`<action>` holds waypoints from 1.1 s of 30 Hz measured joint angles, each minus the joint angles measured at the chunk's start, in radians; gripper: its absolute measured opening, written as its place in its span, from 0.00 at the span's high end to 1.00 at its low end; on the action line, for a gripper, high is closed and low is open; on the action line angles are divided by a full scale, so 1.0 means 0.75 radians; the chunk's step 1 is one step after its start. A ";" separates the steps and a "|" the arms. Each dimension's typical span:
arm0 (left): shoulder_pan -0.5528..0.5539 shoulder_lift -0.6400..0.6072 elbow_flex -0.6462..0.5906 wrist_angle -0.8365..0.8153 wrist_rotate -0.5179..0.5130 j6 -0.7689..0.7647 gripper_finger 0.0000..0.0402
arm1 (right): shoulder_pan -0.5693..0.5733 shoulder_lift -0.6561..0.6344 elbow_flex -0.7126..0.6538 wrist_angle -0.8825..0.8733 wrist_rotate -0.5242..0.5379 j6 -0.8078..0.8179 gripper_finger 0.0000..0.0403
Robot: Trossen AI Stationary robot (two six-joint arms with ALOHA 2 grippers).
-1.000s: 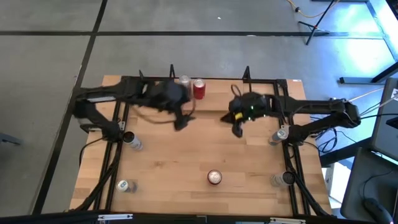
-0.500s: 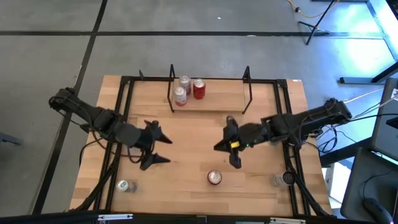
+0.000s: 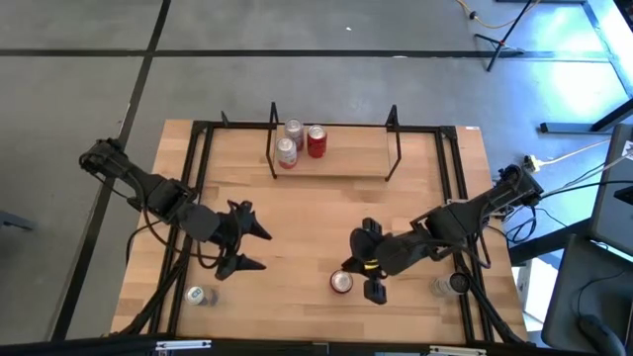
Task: Place canned beverage on shelf
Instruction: Put the red soda can on the shelf aligned with the other red soda can
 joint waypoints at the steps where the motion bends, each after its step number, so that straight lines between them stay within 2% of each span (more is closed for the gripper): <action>1: 0.000 0.000 0.000 0.000 0.000 0.000 0.10 | 0.000 0.000 -0.002 -0.002 0.024 0.031 0.94; 4: 0.000 0.000 0.000 0.000 0.001 0.000 0.10 | -0.003 0.000 -0.005 -0.014 0.040 0.086 0.89; 7: 0.000 0.000 0.000 0.000 0.001 0.000 0.10 | -0.004 0.005 -0.005 0.012 0.022 0.119 0.77; 16: 0.000 0.001 0.000 -0.011 0.001 0.009 0.10 | -0.003 0.043 -0.006 -0.002 0.063 0.133 0.16; 19: 0.000 0.001 0.000 -0.011 0.001 0.009 0.10 | -0.003 0.065 -0.006 -0.032 0.017 0.161 0.03; 21: 0.000 0.001 0.000 -0.010 0.000 0.010 0.10 | -0.003 0.092 -0.006 -0.036 -0.042 0.186 0.04; 27: 0.000 0.002 0.001 -0.011 -0.008 0.010 0.10 | 0.006 0.194 -0.006 -0.102 -0.150 0.163 0.17; 33: 0.000 0.002 0.001 -0.011 -0.019 0.010 0.10 | 0.006 0.293 -0.006 -0.148 -0.128 0.163 0.19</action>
